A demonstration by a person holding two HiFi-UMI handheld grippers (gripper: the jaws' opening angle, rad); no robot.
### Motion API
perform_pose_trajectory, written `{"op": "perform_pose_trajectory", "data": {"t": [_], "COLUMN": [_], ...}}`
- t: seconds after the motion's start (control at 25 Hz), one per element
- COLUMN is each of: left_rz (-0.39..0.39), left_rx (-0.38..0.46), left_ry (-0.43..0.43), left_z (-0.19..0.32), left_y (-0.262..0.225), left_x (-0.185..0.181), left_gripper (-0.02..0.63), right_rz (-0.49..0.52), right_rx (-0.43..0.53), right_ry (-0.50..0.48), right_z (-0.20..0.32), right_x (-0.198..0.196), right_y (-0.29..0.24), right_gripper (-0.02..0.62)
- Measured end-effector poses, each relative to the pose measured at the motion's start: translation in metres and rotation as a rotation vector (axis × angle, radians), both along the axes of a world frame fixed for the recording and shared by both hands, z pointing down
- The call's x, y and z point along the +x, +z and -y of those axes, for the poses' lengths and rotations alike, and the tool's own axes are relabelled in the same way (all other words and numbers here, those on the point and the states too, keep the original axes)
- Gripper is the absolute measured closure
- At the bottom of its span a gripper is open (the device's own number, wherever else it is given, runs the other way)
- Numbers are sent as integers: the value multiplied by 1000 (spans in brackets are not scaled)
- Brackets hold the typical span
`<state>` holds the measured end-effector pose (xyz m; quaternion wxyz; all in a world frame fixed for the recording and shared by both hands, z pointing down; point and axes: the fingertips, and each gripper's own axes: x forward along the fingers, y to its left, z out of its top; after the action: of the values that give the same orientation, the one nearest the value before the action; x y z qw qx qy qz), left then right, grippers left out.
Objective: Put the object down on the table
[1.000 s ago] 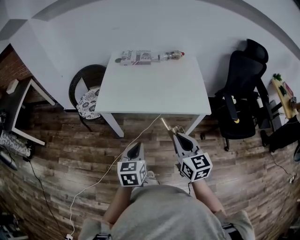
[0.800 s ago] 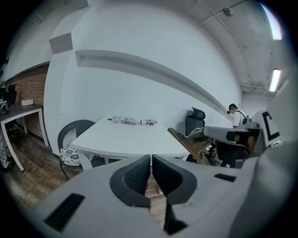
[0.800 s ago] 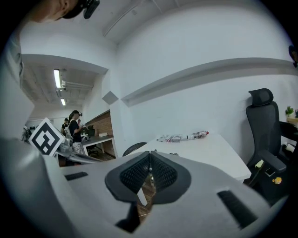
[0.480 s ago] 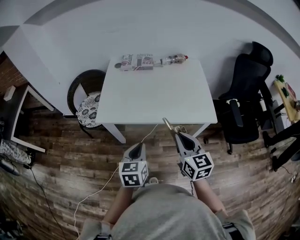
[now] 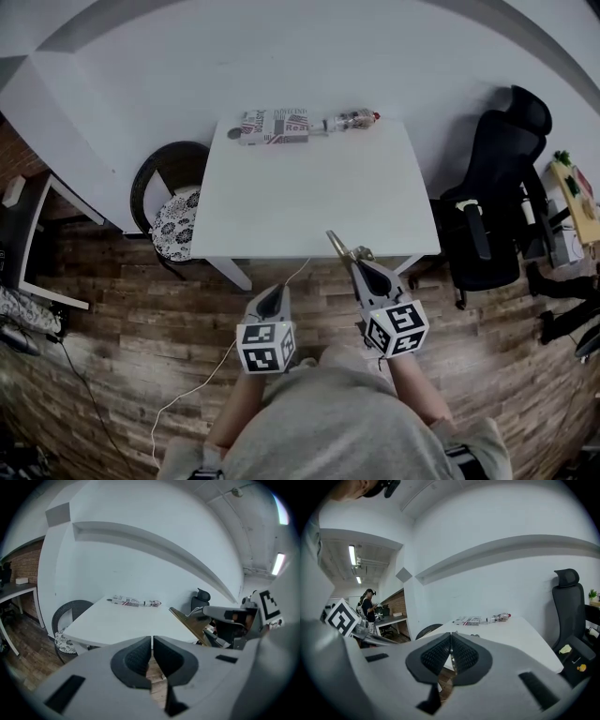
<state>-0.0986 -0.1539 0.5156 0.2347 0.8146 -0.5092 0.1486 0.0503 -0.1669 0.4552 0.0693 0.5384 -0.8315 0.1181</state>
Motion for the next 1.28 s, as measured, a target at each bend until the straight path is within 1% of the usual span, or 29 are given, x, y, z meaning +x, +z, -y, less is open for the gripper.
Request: {"op": "perform_pose_trajectory", "data": {"t": [0.24,0.36,0.56,0.92,1.28], "left_rz": [4,9,18,22,17], "left_rx": [-18,-20,-25,-6,-28], "left_ry": [-6,-18,-35,-42,-65], "left_z": [14,29,64,139,192], "left_y": [8,12,13,2,10], "left_x": [4,5,9,34,48], "left_gripper": [591,591,591,591,591], "right_rz": [-9,-7,-10,-23,-53], "right_rx": [-9,-11,-11,-38,-99], "right_ry": [-11,-21,-45,-52,-80], "right_z": [20,38,77,150,215], "right_x": [4,7,8,28,36], "right_y": [5,9,14,25,62], "right_gripper": [586,586,586,586,586]}}
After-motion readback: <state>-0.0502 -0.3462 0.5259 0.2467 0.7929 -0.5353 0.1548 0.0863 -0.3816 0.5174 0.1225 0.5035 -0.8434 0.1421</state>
